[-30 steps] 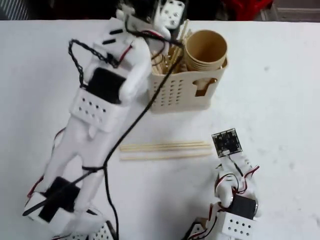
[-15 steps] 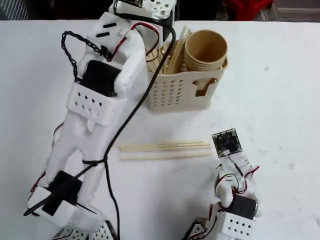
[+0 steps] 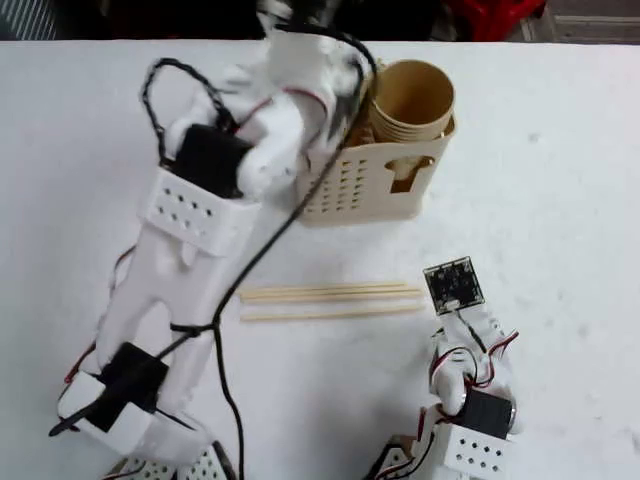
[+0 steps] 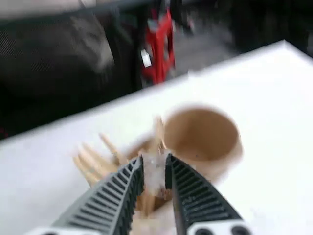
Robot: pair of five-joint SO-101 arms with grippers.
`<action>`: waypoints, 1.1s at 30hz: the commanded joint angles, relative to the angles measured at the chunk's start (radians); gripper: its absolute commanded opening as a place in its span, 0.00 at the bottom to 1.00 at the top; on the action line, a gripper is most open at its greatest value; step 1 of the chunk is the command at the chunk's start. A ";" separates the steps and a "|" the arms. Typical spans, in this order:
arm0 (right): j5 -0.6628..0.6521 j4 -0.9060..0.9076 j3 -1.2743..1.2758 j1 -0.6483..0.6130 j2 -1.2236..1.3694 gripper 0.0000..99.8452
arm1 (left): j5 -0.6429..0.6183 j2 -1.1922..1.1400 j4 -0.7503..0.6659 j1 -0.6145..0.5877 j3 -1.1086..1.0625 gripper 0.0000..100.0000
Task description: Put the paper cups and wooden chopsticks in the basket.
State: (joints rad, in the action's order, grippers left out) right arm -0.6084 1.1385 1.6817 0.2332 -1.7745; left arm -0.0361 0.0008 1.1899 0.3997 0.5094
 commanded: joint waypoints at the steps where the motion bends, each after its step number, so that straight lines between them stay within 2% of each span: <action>1: 0.002 -0.010 0.009 0.001 0.005 0.02 | 0.071 0.001 0.318 0.105 0.005 0.10; 4: 0.002 -0.010 0.009 0.001 0.005 0.02 | 0.281 0.001 0.365 0.173 -0.146 0.10; 6: 0.002 -0.010 0.009 0.001 0.005 0.02 | 0.399 0.001 0.310 0.194 -0.307 0.10; 11: 0.002 -0.010 0.009 0.001 0.005 0.02 | 0.488 0.002 0.032 0.171 -0.678 0.10; 13: 0.002 -0.010 0.009 0.001 0.005 0.02 | 0.526 0.002 -0.066 0.148 -0.769 0.10; 16: 0.002 -0.010 0.009 0.001 0.005 0.02 | 0.566 0.001 -0.133 0.117 -0.838 0.10; 21: 0.002 -0.010 0.009 0.001 0.005 0.02 | 0.624 -0.013 -0.160 0.097 -0.901 0.18; 24: 0.002 -0.010 0.009 0.001 0.005 0.02 | 0.626 -0.079 -0.186 0.097 -0.887 0.18; 29: 0.002 -0.010 0.009 0.001 0.005 0.02 | 0.681 -0.263 -0.144 0.091 -0.753 0.18; 33: 0.002 -0.010 0.009 0.001 0.005 0.02 | 0.675 -0.372 -0.091 0.071 -0.637 0.18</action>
State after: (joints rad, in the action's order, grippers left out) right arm -0.6084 1.1385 1.6817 0.2317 -1.7745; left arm 0.6299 -0.3046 1.0579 0.5025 -0.2562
